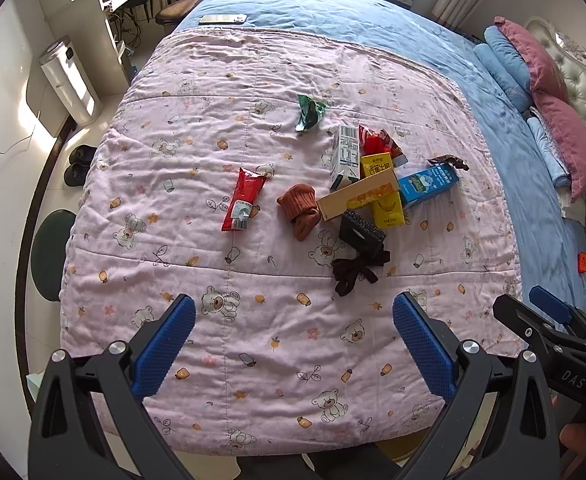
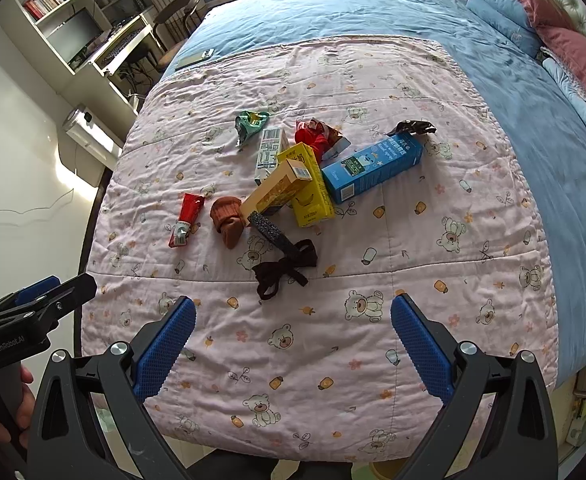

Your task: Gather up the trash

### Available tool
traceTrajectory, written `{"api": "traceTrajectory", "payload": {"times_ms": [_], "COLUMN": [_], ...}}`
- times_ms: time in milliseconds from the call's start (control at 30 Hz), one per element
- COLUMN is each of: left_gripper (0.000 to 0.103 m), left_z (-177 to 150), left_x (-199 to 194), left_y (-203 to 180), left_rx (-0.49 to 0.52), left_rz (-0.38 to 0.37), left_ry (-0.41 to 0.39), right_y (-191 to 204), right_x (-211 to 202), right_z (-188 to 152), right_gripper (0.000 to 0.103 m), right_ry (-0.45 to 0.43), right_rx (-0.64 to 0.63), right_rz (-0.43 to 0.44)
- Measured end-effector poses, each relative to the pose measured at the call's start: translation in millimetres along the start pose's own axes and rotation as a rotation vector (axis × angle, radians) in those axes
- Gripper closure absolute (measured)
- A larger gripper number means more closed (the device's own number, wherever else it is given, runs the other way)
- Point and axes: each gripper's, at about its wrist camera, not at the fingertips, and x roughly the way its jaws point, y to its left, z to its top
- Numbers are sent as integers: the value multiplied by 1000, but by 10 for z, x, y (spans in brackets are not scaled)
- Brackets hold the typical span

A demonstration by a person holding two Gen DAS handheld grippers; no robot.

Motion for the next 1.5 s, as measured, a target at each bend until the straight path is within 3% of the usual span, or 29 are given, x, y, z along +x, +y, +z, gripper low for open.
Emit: {"api": "traceTrajectory", "payload": {"times_ms": [900,1500], "left_gripper": [4,4], "left_z": [137,666], "left_x": [296,1625], "left_y": [228,631], "left_rx": [-26,-29], "left_rz": [4,33], "left_ry": [60,206], "right_y": [174,209], "right_x": [338,1256], "right_z": [110,308], "right_gripper": [8,8], "right_ry": [73,147], "right_rx": [-8,49], "right_rz": [17,-4]}}
